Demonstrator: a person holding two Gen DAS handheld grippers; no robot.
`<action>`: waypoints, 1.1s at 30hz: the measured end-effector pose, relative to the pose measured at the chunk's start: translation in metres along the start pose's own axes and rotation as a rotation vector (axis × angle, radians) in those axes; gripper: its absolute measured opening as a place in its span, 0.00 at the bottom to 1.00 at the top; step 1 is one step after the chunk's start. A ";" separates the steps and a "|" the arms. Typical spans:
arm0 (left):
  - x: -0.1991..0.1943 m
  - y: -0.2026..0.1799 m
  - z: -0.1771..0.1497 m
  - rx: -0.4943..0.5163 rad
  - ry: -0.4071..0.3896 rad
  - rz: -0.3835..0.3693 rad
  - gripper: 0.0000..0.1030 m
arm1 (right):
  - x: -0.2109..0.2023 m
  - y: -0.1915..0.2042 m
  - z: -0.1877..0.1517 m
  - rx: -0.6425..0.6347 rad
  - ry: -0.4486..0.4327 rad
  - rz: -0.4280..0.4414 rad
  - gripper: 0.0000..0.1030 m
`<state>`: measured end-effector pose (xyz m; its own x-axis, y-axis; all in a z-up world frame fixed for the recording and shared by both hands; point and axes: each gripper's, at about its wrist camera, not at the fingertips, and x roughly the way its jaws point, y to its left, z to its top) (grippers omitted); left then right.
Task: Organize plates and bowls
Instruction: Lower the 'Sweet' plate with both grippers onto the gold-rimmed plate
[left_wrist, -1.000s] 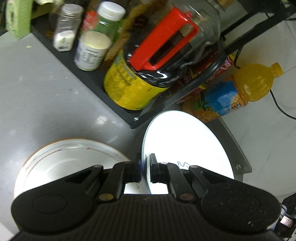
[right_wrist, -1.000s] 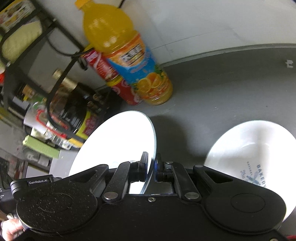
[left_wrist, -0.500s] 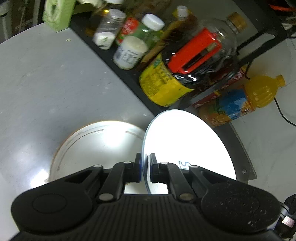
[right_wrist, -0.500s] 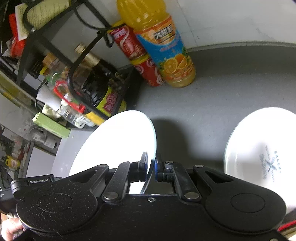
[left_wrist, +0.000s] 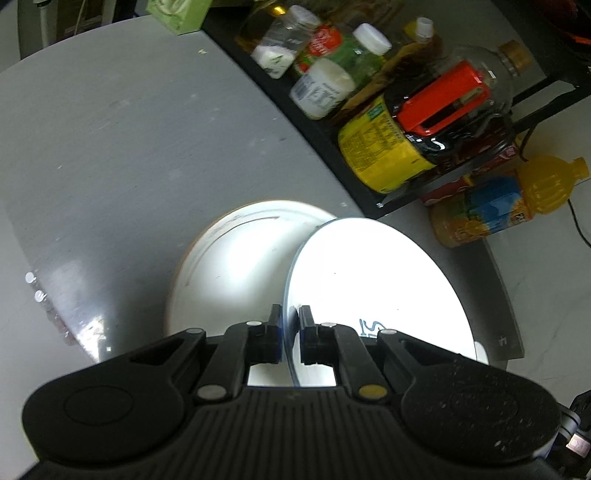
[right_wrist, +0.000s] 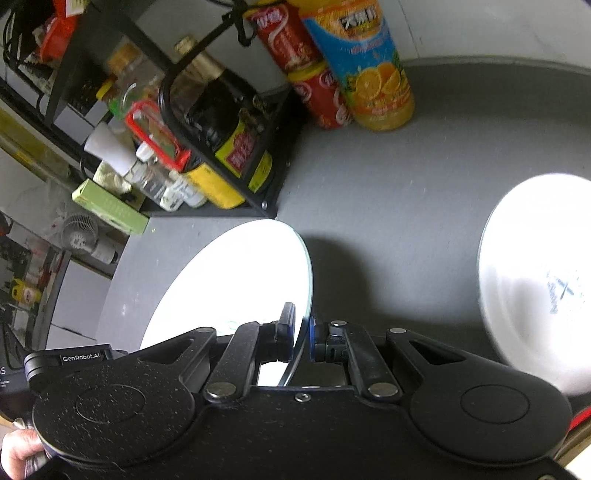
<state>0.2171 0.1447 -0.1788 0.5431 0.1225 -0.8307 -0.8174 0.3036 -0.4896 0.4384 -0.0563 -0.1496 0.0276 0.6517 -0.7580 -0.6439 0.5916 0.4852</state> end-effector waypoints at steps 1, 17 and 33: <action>0.000 0.003 -0.001 -0.006 0.003 0.006 0.06 | 0.002 0.001 -0.003 -0.003 0.005 -0.001 0.07; 0.012 0.029 -0.003 -0.026 0.042 0.064 0.10 | 0.018 0.023 -0.016 -0.065 0.026 -0.043 0.07; 0.004 0.016 0.012 0.092 0.032 0.150 0.13 | 0.031 0.025 -0.026 -0.053 0.041 -0.080 0.06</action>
<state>0.2089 0.1615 -0.1869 0.4084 0.1435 -0.9014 -0.8671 0.3695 -0.3340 0.4032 -0.0338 -0.1721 0.0501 0.5826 -0.8112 -0.6807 0.6143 0.3992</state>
